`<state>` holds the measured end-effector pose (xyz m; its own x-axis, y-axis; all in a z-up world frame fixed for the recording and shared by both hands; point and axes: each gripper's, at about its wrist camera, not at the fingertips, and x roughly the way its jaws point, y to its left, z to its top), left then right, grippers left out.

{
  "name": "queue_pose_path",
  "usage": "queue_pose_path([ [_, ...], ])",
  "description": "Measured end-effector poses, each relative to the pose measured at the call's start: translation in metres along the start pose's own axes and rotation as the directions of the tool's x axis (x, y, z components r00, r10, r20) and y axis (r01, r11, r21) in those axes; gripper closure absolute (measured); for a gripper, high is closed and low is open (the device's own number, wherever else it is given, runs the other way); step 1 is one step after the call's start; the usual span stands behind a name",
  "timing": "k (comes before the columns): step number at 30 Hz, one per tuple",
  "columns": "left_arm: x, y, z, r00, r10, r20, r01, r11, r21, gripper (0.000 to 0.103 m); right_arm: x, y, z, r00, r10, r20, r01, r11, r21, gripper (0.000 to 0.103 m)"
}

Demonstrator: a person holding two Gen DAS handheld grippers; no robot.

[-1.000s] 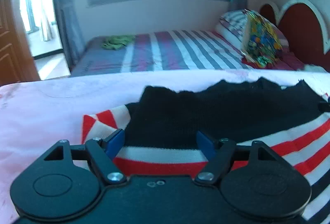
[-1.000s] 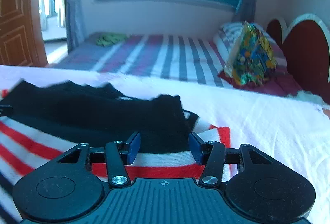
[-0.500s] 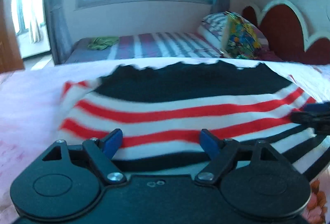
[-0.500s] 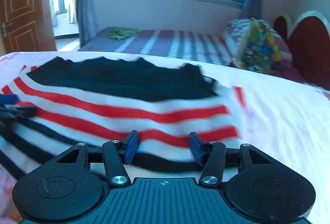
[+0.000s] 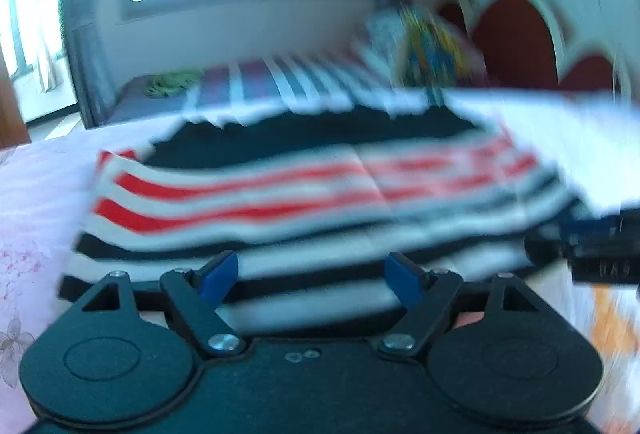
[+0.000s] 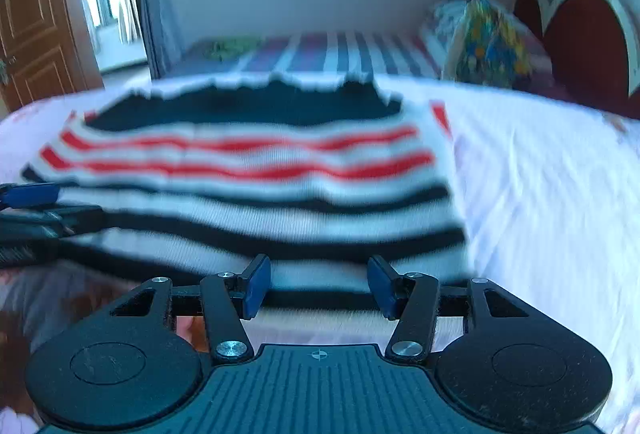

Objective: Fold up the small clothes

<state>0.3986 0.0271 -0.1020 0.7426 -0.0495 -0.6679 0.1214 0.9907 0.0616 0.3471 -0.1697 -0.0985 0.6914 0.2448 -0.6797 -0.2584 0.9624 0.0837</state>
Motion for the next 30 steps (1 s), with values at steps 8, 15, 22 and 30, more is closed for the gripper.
queue_pose_path([
  [8,-0.023,0.040,-0.018,0.995,0.094,0.021,-0.091,0.991,-0.098,0.023,-0.044,-0.063,-0.008,0.993,-0.064,0.099,0.046,0.984,0.175,0.049],
  [15,-0.020,0.063,-0.024,0.997,0.072,-0.013,-0.073,0.984,-0.165,0.021,-0.029,-0.079,-0.006,0.998,0.049,0.039,-0.056,0.978,0.199,0.061],
  [22,-0.016,0.075,-0.030,0.999,0.049,0.000,-0.048,0.985,-0.168,0.021,-0.034,-0.077,-0.024,1.000,-0.009,0.005,0.009,0.997,0.082,0.097],
  [30,-0.029,0.059,-0.019,0.997,0.072,0.041,-0.066,0.988,-0.137,0.023,-0.053,-0.063,-0.016,0.988,-0.108,0.111,0.097,0.990,0.100,0.096],
])
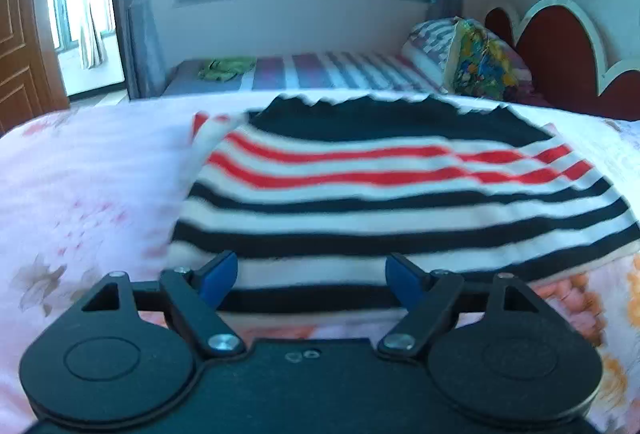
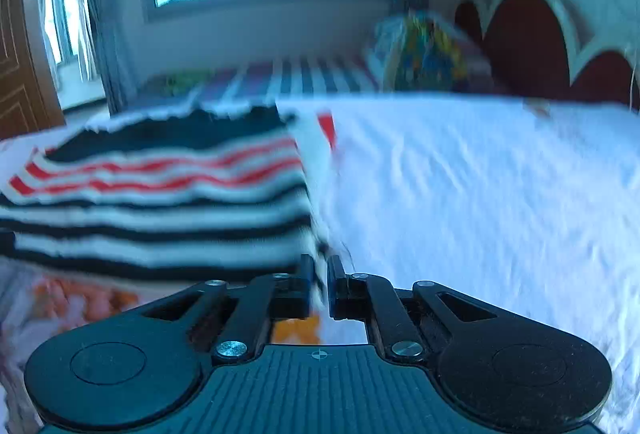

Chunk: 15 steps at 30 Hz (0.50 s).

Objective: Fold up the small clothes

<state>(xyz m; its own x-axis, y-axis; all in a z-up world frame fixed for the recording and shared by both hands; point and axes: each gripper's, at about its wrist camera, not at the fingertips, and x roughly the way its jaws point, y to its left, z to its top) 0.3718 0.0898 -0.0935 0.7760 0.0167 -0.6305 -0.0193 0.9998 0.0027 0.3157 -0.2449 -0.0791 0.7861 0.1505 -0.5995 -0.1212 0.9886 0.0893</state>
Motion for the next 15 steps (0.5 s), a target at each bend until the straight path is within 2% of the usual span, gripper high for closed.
queue_pose_path([
  [3,0.007,-0.038,0.006,0.998,-0.055,-0.007,0.056,0.998,0.040,0.022,0.012,0.036,0.008,0.997,0.075,-0.016,-0.076,0.997,-0.017,0.089],
  [4,0.011,-0.053,0.007,0.998,-0.065,-0.017,0.066,0.996,0.060,0.022,0.018,0.052,0.009,0.995,0.093,-0.026,-0.094,0.995,-0.031,0.078],
  [5,0.014,-0.066,0.008,0.997,-0.075,-0.026,0.076,0.994,0.076,0.022,0.023,0.067,0.010,0.993,0.113,-0.026,-0.114,0.992,-0.051,0.061],
  [6,0.017,-0.077,0.008,0.997,-0.077,-0.033,0.080,0.993,0.090,0.022,0.027,0.079,0.009,0.991,0.128,-0.025,-0.129,0.989,-0.072,0.057],
  [10,0.026,-0.081,0.002,0.996,-0.059,-0.067,0.068,0.988,0.136,0.021,0.040,0.100,0.002,0.990,0.127,-0.057,-0.134,0.981,-0.138,0.055],
  [12,0.023,-0.067,-0.002,0.997,-0.043,-0.064,0.051,0.989,0.142,0.019,0.040,0.091,-0.003,0.996,0.066,-0.064,-0.076,0.983,-0.168,0.056],
  [15,0.019,-0.033,-0.006,0.998,-0.015,-0.064,0.022,0.993,0.115,0.018,0.036,0.056,-0.008,0.997,0.000,-0.074,-0.009,0.992,-0.129,0.056],
])
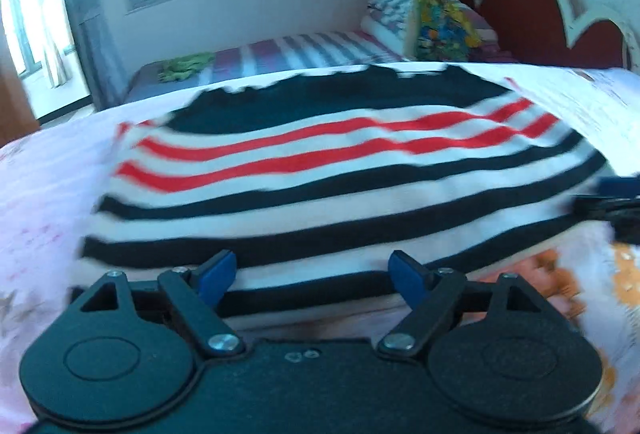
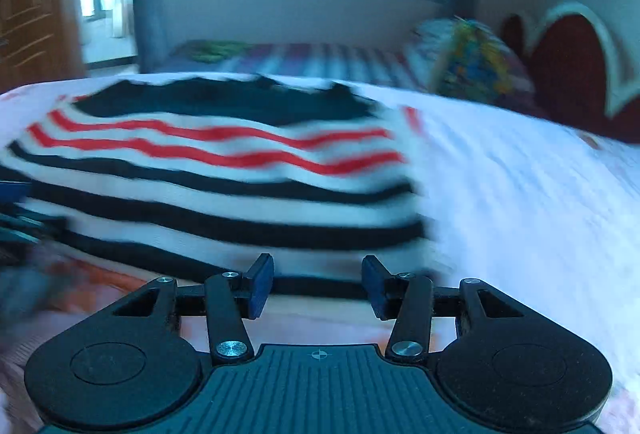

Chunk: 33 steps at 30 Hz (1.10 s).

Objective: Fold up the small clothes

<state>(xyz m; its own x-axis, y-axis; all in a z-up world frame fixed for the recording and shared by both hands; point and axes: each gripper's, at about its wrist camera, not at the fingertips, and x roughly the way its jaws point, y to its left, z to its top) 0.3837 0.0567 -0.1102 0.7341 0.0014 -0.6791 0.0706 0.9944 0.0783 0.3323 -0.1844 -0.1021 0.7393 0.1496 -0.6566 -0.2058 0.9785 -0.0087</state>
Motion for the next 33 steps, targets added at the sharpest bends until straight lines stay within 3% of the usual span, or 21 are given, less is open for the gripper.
queue_pose_path([
  [5,-0.004,0.033,-0.006,1.000,0.027,-0.004,-0.027,0.999,-0.042,0.014,-0.005,-0.024,-0.004,1.000,0.014,-0.008,-0.014,1.000,0.010,0.056],
  [22,0.001,0.039,-0.004,0.999,0.011,-0.035,-0.014,0.997,-0.074,0.010,0.004,-0.032,0.005,0.998,0.036,-0.054,-0.034,0.999,0.037,0.056],
  [24,-0.007,0.041,0.000,0.998,0.029,-0.048,-0.033,0.996,-0.087,0.014,-0.002,-0.035,0.010,0.997,0.046,-0.055,-0.043,0.997,0.063,0.056],
  [26,-0.030,0.045,0.002,0.996,0.085,0.016,-0.084,0.992,-0.092,0.014,-0.016,-0.040,0.013,0.998,0.063,-0.011,-0.061,0.993,0.101,0.056],
  [28,-0.046,0.056,-0.002,0.995,0.090,0.042,-0.083,0.986,-0.145,0.014,-0.026,-0.043,0.013,0.997,0.074,0.009,-0.075,0.990,0.119,0.056],
  [29,-0.051,0.062,-0.007,0.996,0.078,0.038,-0.070,0.979,-0.192,0.015,-0.032,-0.044,0.012,0.996,0.089,0.028,-0.092,0.988,0.126,0.061],
  [30,-0.054,0.068,-0.013,0.997,0.065,0.034,-0.055,0.969,-0.239,0.016,-0.037,-0.044,0.012,0.993,0.107,0.048,-0.112,0.985,0.129,0.072],
  [31,-0.056,0.072,-0.017,0.998,0.060,0.035,-0.048,0.960,-0.276,0.018,-0.039,-0.043,0.013,0.991,0.127,0.051,-0.132,0.983,0.131,0.094],
  [33,-0.060,0.081,-0.030,0.997,0.041,0.065,-0.013,0.923,-0.386,0.061,-0.041,-0.038,0.016,0.986,0.156,0.064,-0.164,0.976,0.145,0.100],
])
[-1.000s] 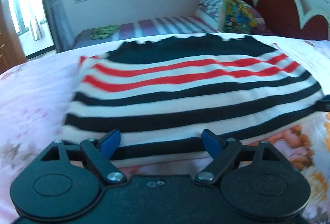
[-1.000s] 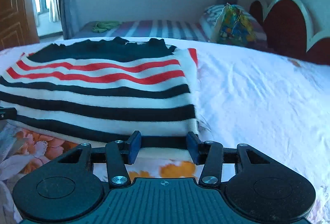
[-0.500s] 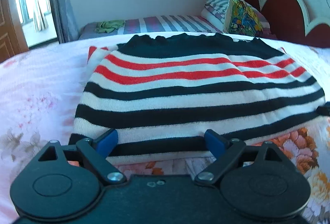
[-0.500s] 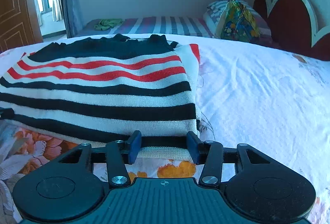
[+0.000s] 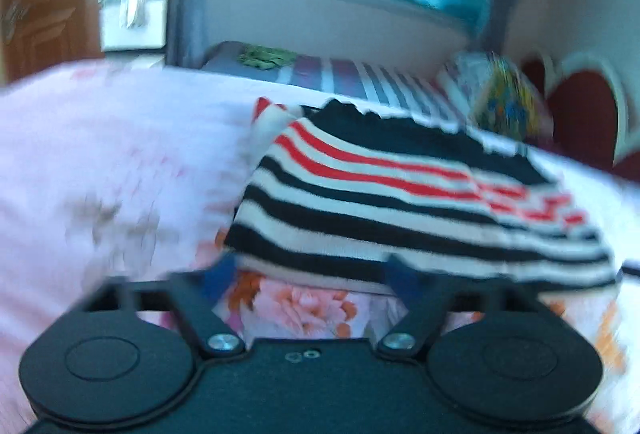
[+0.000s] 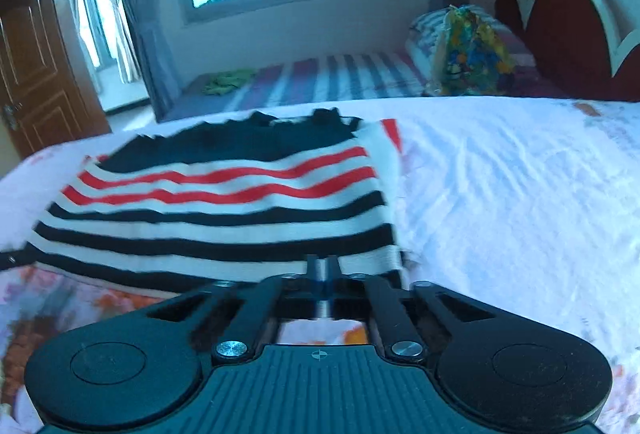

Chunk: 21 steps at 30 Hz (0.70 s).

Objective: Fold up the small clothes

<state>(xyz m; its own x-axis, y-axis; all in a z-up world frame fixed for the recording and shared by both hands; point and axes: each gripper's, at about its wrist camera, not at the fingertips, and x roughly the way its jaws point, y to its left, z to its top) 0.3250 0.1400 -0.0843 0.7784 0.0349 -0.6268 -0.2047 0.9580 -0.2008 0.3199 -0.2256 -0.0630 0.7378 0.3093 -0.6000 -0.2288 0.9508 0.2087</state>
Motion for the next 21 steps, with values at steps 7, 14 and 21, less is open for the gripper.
queue_pose_path([
  [7,0.024,0.040,-0.014,0.995,-0.098,0.035,0.103,0.888,-0.449,0.029,0.012,0.036,0.016,0.996,0.088,0.005,-0.087,0.996,-0.017,0.100],
  [14,0.065,0.056,0.003,0.979,-0.157,0.131,0.203,0.803,-0.560,0.027,0.054,0.055,0.036,0.992,0.122,0.014,-0.123,0.992,0.011,0.100],
  [21,0.094,0.049,0.017,0.981,-0.136,0.136,0.189,0.810,-0.555,0.052,0.103,0.083,0.050,0.980,0.199,-0.008,-0.199,0.980,-0.018,0.100],
])
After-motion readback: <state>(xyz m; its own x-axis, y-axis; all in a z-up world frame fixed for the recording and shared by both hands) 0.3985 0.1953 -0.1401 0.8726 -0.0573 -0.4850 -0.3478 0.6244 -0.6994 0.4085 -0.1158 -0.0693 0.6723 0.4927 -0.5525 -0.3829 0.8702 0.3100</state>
